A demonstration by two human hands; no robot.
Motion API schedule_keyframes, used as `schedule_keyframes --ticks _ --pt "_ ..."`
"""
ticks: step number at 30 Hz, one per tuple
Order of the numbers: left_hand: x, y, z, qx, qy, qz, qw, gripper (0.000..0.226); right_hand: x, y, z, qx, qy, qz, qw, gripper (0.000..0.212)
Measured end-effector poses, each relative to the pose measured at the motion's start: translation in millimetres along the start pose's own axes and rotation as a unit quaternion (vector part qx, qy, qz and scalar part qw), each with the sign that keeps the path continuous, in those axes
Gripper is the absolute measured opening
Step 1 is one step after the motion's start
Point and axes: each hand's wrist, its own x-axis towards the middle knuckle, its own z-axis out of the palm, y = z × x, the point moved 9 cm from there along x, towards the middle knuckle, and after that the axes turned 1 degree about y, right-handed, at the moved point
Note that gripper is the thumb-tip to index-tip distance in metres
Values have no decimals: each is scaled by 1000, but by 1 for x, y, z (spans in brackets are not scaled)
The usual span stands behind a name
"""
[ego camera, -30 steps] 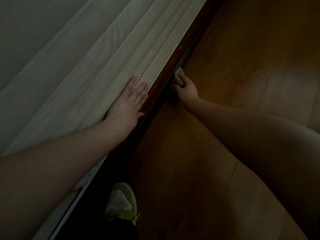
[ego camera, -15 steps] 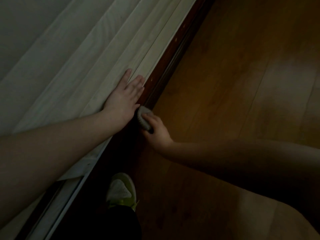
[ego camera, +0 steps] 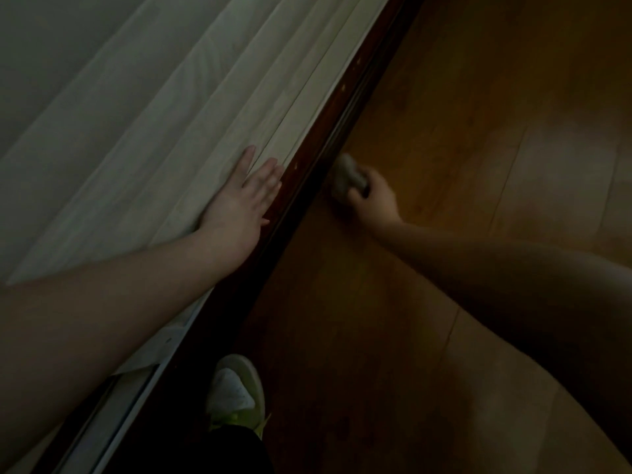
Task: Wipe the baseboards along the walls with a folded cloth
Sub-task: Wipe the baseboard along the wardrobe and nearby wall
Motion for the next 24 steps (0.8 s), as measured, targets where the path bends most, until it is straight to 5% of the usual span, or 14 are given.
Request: schedule_keyframes --ticks 7,15,24 --pt "4 0 0 -1 2 -1 1000 77 82 7 -32 118 96 88 984 57" --pt "1 0 -3 -6 -9 10 1000 80 92 -20 14 72 15 63 995 57" --pt "-1 1 -6 -5 -1 -2 1000 78 -8 -16 55 79 -46 66 994 62"
